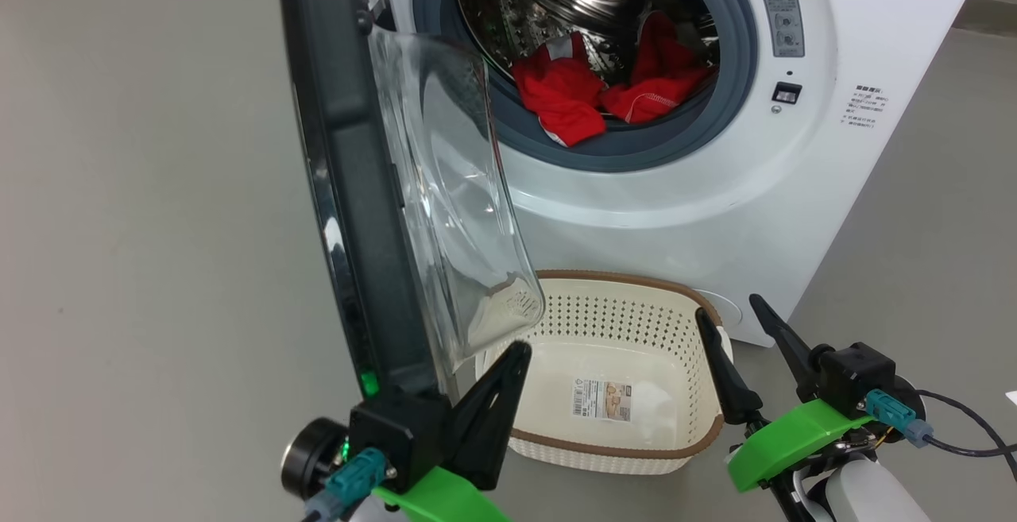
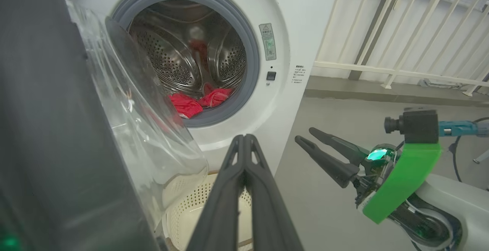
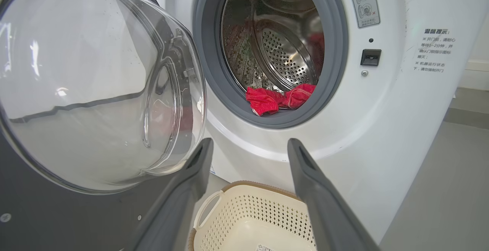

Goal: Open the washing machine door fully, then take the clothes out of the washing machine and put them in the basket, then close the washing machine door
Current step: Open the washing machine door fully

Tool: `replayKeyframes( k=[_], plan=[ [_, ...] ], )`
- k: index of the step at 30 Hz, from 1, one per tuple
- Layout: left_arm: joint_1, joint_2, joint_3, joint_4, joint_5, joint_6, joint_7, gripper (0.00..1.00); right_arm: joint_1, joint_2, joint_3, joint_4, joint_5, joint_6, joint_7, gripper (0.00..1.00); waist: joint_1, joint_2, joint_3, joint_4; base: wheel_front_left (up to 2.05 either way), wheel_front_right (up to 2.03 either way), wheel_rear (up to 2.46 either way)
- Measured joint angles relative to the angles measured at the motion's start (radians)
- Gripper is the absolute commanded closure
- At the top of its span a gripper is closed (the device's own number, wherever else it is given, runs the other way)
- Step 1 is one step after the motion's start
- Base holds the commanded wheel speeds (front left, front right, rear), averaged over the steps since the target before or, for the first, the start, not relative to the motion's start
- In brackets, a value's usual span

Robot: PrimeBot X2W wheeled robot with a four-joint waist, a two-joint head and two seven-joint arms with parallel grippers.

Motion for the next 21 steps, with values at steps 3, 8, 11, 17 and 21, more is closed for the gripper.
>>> replayKeyframes(
  k=[3, 8, 11, 17, 21],
  plan=[
    [0.013, 0.014, 0.001, 0.018, 0.002, 0.018, 0.011, 1.00, 0.000, 0.000, 0.001, 0.000, 0.000, 0.000, 0.000, 0.00, 0.0000, 0.0000, 0.001, 0.001, 0.00, 0.00, 0.00],
    [0.028, 0.024, 0.009, 0.039, 0.021, 0.042, 0.020, 1.00, 0.000, -0.001, 0.002, 0.000, 0.000, 0.000, 0.000, 0.00, 0.0000, 0.0000, 0.002, 0.003, 0.00, 0.00, 0.00],
    [0.028, 0.027, 0.013, 0.040, 0.022, 0.049, 0.020, 1.00, 0.000, -0.002, 0.002, 0.001, 0.000, 0.000, 0.000, 0.00, 0.0000, 0.0000, 0.002, 0.007, 0.00, 0.00, 0.00],
    [0.028, 0.047, 0.023, 0.040, 0.047, 0.077, 0.018, 1.00, 0.000, -0.003, -0.002, 0.002, 0.007, 0.000, 0.000, 0.00, 0.0000, 0.0001, 0.003, 0.023, 0.00, 0.00, 0.00],
    [0.031, 0.047, 0.027, 0.041, 0.047, 0.086, 0.009, 1.00, 0.000, -0.003, -0.007, 0.002, 0.006, 0.000, 0.000, 0.00, 0.0001, 0.0000, 0.004, 0.041, 0.00, 0.00, 0.00]
  ],
)
